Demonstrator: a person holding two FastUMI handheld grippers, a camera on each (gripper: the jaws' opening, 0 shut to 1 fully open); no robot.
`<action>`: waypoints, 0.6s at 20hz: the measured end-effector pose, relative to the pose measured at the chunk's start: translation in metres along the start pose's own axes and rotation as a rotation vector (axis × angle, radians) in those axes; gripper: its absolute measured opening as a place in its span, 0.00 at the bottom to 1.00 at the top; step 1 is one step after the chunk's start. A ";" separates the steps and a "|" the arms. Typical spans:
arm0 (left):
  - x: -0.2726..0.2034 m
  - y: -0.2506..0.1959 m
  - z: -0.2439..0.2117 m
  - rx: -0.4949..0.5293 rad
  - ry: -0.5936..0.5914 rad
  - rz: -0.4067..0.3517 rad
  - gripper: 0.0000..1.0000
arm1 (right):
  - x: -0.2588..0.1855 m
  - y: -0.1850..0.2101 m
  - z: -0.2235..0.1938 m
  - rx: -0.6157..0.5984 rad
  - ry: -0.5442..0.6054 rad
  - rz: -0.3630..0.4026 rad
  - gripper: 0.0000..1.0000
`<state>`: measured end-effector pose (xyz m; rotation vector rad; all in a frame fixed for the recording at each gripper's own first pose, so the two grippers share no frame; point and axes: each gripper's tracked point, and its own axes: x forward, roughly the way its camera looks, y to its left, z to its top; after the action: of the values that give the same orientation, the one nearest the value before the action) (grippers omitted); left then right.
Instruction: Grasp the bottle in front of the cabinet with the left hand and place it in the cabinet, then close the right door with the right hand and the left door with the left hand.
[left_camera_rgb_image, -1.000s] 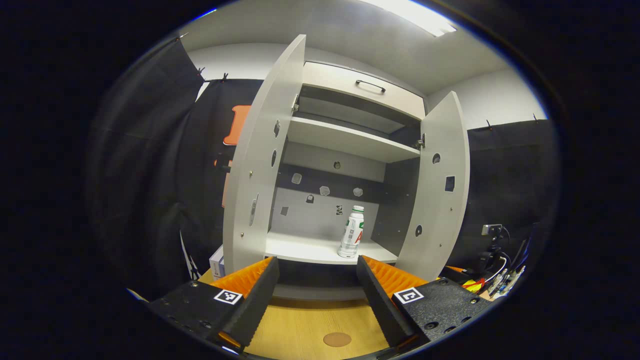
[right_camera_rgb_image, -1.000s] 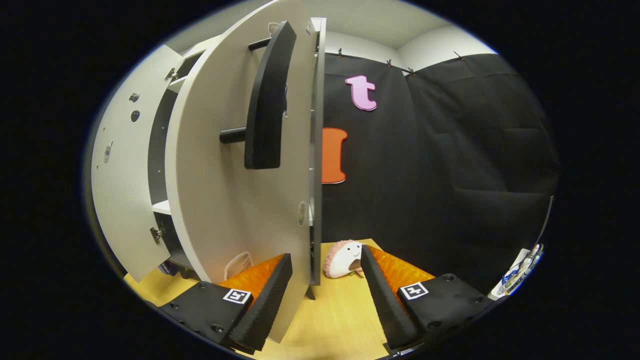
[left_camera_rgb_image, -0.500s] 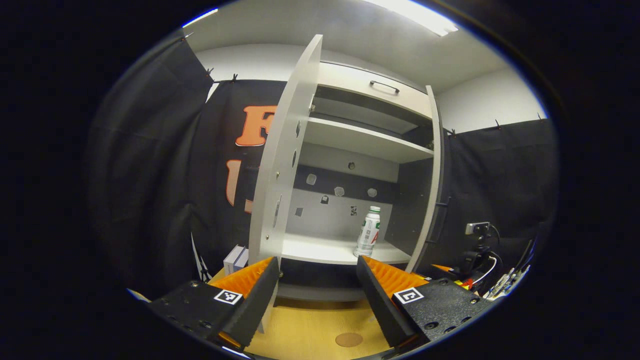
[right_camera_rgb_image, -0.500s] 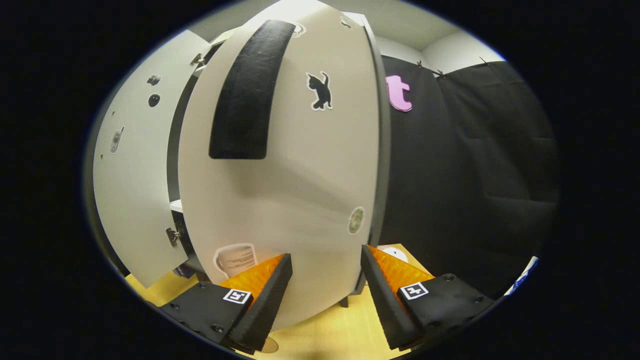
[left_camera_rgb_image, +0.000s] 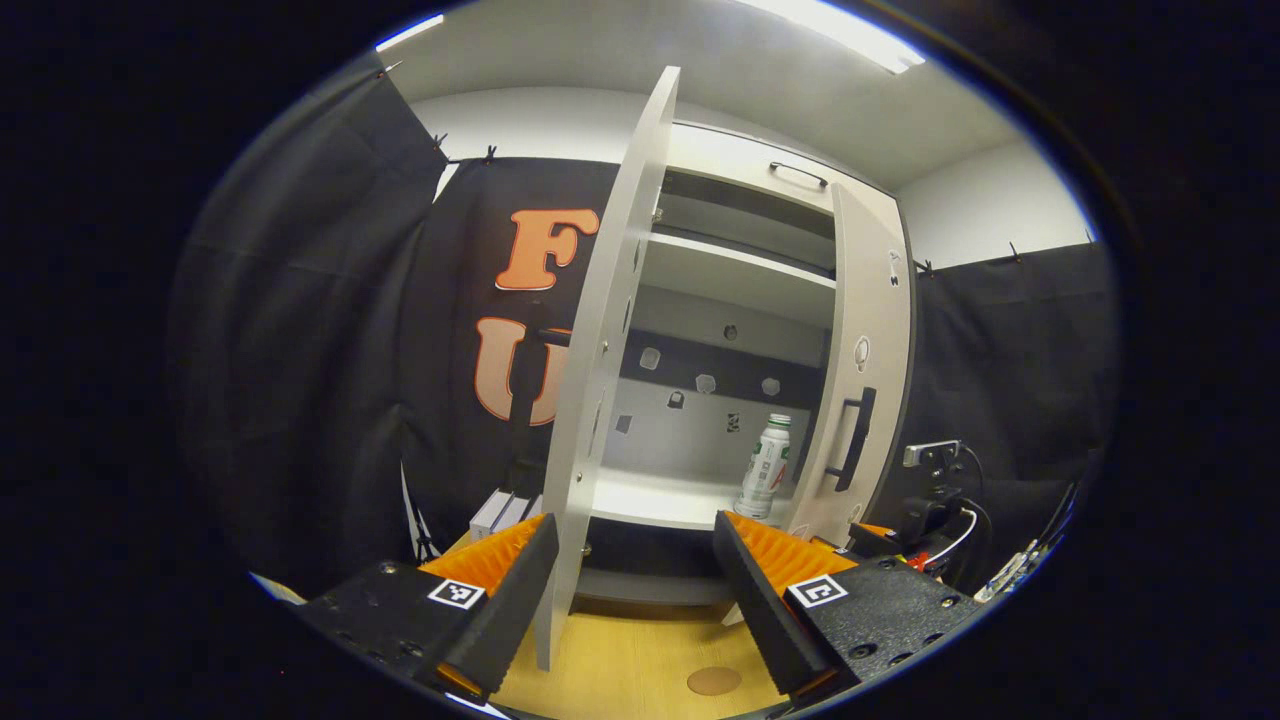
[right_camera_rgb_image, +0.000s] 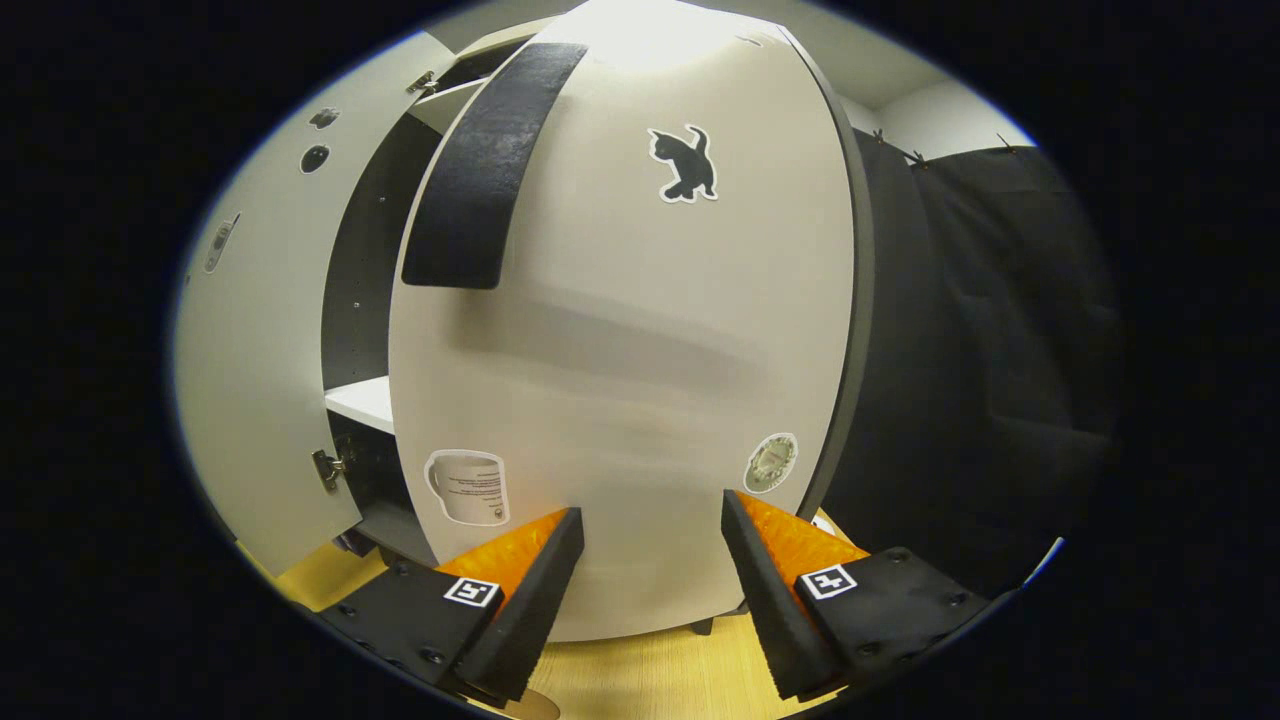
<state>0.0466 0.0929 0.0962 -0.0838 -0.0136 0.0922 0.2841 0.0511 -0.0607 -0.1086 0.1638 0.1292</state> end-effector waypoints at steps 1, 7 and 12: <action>0.000 0.000 0.000 0.000 -0.001 0.000 0.95 | 0.001 0.000 0.000 0.002 0.002 0.000 0.94; 0.001 0.008 0.004 0.032 -0.015 0.005 0.95 | 0.005 0.001 0.001 0.000 -0.003 -0.009 0.94; -0.005 0.028 0.005 0.040 -0.017 0.033 0.95 | 0.005 0.001 0.001 0.013 0.003 -0.010 0.94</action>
<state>0.0392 0.1205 0.0992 -0.0429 -0.0278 0.1261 0.2894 0.0531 -0.0608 -0.0962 0.1669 0.1180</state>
